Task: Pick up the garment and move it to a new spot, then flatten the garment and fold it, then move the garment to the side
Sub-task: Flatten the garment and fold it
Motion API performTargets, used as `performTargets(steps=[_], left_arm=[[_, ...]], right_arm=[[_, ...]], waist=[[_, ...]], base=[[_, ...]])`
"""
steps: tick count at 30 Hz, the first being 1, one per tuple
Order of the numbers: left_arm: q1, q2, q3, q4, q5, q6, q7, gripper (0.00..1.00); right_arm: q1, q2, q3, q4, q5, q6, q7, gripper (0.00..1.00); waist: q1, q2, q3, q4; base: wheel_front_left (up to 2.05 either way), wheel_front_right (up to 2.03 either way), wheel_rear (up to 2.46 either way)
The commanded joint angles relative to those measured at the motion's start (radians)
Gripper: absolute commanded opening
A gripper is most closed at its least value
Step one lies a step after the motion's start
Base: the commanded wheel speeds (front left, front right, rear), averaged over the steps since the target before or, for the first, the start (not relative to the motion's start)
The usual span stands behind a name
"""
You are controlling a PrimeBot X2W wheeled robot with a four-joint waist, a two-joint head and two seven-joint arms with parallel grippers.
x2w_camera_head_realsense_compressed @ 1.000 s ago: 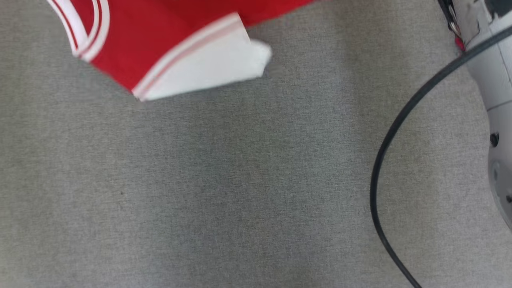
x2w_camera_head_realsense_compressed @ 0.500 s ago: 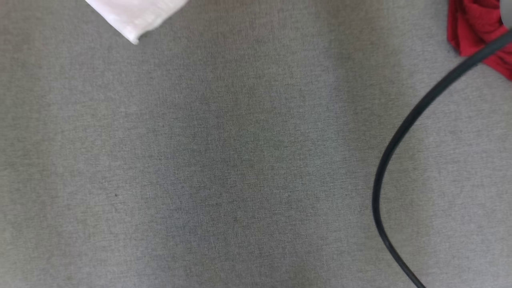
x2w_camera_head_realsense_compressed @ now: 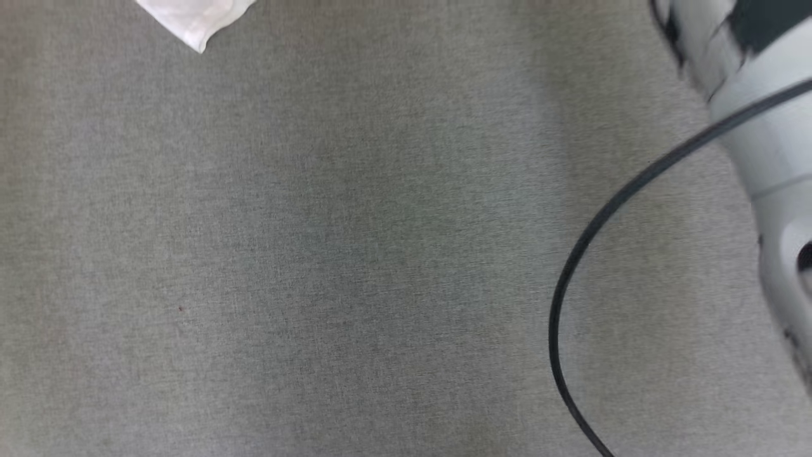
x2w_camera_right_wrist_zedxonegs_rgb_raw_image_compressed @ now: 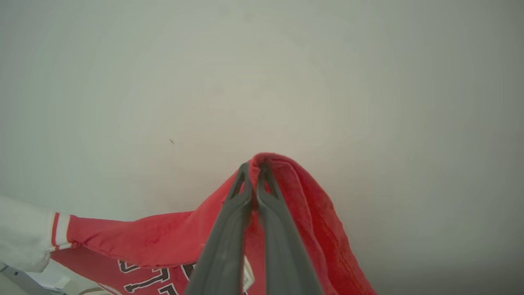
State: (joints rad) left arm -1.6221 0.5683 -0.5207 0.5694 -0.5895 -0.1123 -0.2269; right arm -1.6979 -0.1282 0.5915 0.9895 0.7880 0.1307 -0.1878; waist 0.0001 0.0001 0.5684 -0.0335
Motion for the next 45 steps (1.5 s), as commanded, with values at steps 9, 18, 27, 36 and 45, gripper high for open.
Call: performTargets(steps=[9,18,27,36,45], left_arm=[[0.413,0.070,0.072,-0.304,-0.116,0.121,-0.021,0.00],[0.923,0.085,0.165,-0.665,-0.200,0.312,-0.033,0.00],[1.259,-0.038,0.252,-0.806,-0.187,0.356,-0.039,0.00],[1.514,-0.219,0.364,-0.858,-0.151,0.320,-0.039,0.00],[1.732,-0.376,0.407,-0.834,-0.104,0.240,-0.039,0.00]], right_arm=[[0.314,-0.078,0.094,-0.209,0.148,0.000,-0.044,0.00],[0.686,-0.148,0.139,-0.412,0.219,0.000,-0.074,0.00],[0.976,-0.209,0.045,-0.545,0.192,0.000,-0.079,0.00],[1.199,-0.219,-0.045,-0.623,0.112,0.000,-0.074,0.00],[1.457,-0.218,-0.187,-0.729,0.011,0.000,0.026,0.00]], waist=[[-0.0001,-0.0001,-0.121,-0.036],[-0.0001,-0.0001,-0.218,-0.043],[-0.0001,-0.0001,-0.291,-0.013],[-0.0001,-0.0001,-0.348,-0.006],[-0.0001,-0.0001,-0.426,0.030]], base=[[0.00,0.00,0.00],[0.00,0.00,0.00],[0.00,0.00,0.00],[0.00,0.00,0.00],[0.00,0.00,0.00]])
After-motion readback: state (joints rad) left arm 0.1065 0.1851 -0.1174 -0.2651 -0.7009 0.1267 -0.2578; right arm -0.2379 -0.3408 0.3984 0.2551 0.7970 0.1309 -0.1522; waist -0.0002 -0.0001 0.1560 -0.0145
